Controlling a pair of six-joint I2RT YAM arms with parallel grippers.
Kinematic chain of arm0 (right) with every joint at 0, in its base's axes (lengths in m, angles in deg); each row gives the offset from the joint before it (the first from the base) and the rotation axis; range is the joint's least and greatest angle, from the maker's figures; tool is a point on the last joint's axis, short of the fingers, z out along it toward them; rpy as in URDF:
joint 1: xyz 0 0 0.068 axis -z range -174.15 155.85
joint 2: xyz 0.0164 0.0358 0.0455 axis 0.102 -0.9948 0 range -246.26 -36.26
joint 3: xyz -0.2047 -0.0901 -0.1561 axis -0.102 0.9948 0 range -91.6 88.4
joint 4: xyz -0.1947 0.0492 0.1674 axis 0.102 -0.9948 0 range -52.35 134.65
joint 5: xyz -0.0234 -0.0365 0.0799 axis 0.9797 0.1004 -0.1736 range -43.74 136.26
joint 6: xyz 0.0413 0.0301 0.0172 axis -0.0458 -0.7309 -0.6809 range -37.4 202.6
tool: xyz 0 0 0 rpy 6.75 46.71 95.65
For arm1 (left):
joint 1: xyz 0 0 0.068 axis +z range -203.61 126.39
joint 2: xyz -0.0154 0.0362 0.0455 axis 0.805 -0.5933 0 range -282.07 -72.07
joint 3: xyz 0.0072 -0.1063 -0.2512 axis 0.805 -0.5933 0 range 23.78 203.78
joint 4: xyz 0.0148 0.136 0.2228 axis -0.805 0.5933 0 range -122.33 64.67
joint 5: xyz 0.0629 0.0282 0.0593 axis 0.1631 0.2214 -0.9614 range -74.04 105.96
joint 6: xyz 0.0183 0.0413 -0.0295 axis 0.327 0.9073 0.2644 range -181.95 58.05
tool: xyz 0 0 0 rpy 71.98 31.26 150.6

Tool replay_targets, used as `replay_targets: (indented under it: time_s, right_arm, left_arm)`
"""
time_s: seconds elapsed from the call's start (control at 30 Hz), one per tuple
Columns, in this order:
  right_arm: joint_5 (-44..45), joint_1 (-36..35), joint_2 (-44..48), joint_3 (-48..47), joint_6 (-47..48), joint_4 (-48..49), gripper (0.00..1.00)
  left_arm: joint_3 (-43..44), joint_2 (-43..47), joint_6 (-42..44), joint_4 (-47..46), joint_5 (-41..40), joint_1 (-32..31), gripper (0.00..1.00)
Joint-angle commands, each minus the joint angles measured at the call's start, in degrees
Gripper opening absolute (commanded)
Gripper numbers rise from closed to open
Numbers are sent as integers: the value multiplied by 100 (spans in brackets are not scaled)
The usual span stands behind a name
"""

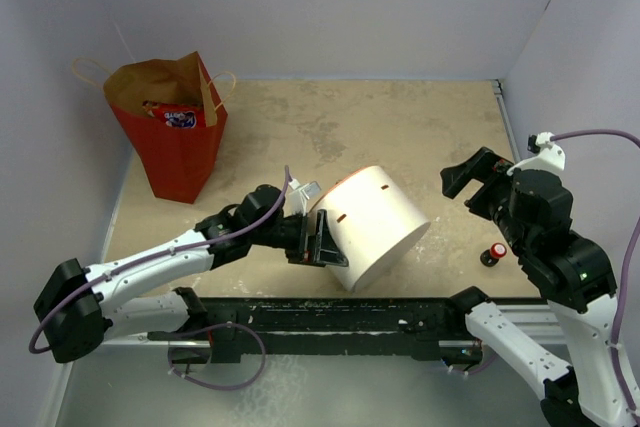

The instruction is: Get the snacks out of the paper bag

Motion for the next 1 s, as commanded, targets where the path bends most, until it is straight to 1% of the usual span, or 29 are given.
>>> replay_targets:
  time_s: [0.0, 0.17, 0.33, 0.5, 0.57, 0.63, 0.8, 0.87, 0.9, 0.97]
  right_arm:
    - [266, 29, 137, -192, 113, -79, 100]
    - [401, 28, 198, -319, 159, -216, 100]
    - [584, 28, 115, -611, 172, -553, 100]
    - [992, 28, -142, -1058, -375, -1140, 100]
    - [871, 28, -176, -1159, -376, -1168, 100]
    - [934, 29, -230, -1228, -566, -1340, 100]
    - [868, 31, -98, -1228, -491, -1425, 100]
    - [863, 29, -30, -1240, -478, -1441, 100]
    - [829, 32, -10, -1250, -471, -1436, 100]
    - [730, 32, -22, -1265, -417, -1414, 100]
  left_arm:
    - [250, -541, -17, -796, -1091, -6, 99]
    - [841, -1502, 88, -1276, -1097, -6, 99]
    - [1986, -2708, 368, -1276, -1107, -6, 99]
    - [3613, -4039, 769, -933, -1089, -6, 99]
    - [4260, -4601, 937, -760, -1068, -2, 99]
    - [4881, -5101, 1084, -595, -997, 22, 99]
    - [6648, -6358, 1279, 8, -809, 88, 99]
    - [7059, -6570, 1365, 181, -781, 105, 99]
    - [7118, -6559, 1400, 223, -787, 120, 99]
    - [6967, -6364, 1500, 253, -822, 160, 99]
